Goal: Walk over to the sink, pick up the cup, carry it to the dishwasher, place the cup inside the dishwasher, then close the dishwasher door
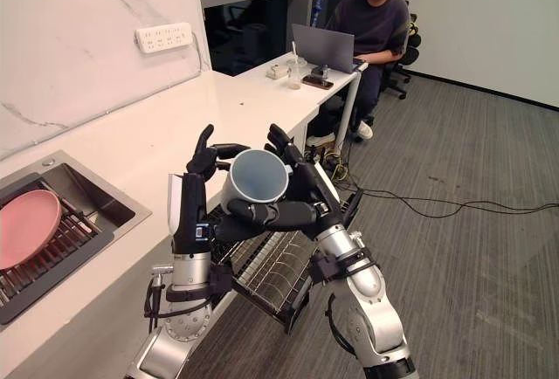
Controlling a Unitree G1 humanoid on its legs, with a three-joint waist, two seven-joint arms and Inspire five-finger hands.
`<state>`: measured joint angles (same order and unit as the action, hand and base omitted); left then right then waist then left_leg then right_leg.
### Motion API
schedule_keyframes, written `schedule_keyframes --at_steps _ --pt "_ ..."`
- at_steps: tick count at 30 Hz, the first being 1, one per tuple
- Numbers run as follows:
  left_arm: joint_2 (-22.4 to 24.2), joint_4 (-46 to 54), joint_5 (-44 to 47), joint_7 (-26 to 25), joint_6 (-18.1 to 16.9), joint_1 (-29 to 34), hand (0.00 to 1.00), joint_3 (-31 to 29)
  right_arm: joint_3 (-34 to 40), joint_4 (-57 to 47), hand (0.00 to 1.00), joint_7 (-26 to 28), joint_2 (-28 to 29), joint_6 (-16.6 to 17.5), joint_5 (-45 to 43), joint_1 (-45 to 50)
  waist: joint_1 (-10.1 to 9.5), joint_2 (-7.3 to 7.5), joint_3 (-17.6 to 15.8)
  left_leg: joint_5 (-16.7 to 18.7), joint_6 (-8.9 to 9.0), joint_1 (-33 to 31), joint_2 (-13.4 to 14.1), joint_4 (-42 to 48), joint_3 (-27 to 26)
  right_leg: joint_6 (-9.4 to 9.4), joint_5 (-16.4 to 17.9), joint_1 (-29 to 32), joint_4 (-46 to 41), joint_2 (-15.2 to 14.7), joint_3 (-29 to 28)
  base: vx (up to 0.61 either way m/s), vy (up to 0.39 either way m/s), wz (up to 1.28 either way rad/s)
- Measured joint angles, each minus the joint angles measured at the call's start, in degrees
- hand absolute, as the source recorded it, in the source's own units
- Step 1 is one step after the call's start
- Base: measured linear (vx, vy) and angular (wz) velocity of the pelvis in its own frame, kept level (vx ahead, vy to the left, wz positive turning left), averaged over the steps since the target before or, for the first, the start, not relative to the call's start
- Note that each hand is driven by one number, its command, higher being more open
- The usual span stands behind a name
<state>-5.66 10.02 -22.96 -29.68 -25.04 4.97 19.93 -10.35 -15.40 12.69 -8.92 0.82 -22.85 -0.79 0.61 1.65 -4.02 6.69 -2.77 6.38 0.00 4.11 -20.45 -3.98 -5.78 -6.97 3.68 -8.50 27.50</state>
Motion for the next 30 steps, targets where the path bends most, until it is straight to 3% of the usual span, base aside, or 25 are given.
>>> schedule_keyframes --at_steps 1,2,13,21,22,27,30 --pt "0.0 0.1 0.9 0.4 0.0 0.0 0.00 0.0 0.0 0.0 1.00 0.0 -0.4 -0.4 0.0 -0.5 0.00 0.00 0.0 0.0 -0.07 0.0 -0.1 0.0 0.1 0.00 0.0 0.0 -0.2 -0.1 0.2 0.01 0.041 0.07" --pt "0.0 0.2 1.5 0.6 0.0 0.0 0.00 0.0 0.0 0.0 0.00 0.0 -0.6 -0.6 0.0 -0.8 0.00 0.00 0.0 -0.1 -0.11 0.0 -0.1 -0.1 0.2 0.00 0.0 0.1 -0.3 -0.2 0.3 0.00 0.047 0.08" --pt "-1.4 0.4 5.2 2.7 0.0 0.0 0.00 0.1 1.0 1.9 0.00 3.1 -3.3 -3.3 0.5 -4.4 -0.97 0.12 0.1 -1.1 -1.08 0.1 -1.2 -1.7 1.0 -0.30 -0.2 0.3 -0.9 -1.3 1.3 0.00 0.044 0.05" --pt "-1.4 0.4 7.5 2.4 0.0 0.0 0.00 1.1 1.4 3.8 0.00 3.6 -3.6 -2.0 1.7 -5.9 -1.05 0.69 0.4 -1.4 -1.26 -0.1 -1.5 -1.8 2.1 -0.38 -0.3 0.1 -0.9 -1.7 2.3 0.02 0.030 0.07" --pt "-1.5 0.4 7.5 2.3 0.0 0.0 1.00 1.2 1.4 3.9 0.00 3.6 -3.6 -1.7 1.7 -5.9 -1.07 0.75 0.5 -1.4 -1.27 -0.1 -1.5 -1.8 2.2 -0.38 -0.3 0.0 -0.9 -1.7 2.4 0.02 0.020 0.05" --pt "-2.1 0.5 7.5 2.2 0.0 0.0 1.00 1.9 1.3 4.6 0.00 2.2 -2.7 0.2 1.6 -5.1 -1.06 0.78 0.5 -1.4 -1.28 -0.2 -1.6 -1.9 2.3 -0.40 -0.3 0.0 -0.9 -1.8 2.4 0.00 0.004 0.01" --pt "-2.4 0.8 7.2 3.8 -0.1 0.2 1.00 4.5 2.7 4.8 0.00 0.0 0.7 1.1 -0.4 -3.6 -1.05 0.78 0.5 -1.4 -1.28 -0.2 -1.6 -2.0 2.3 -0.40 -0.3 0.1 -0.9 -1.8 2.4 0.00 0.000 0.00"
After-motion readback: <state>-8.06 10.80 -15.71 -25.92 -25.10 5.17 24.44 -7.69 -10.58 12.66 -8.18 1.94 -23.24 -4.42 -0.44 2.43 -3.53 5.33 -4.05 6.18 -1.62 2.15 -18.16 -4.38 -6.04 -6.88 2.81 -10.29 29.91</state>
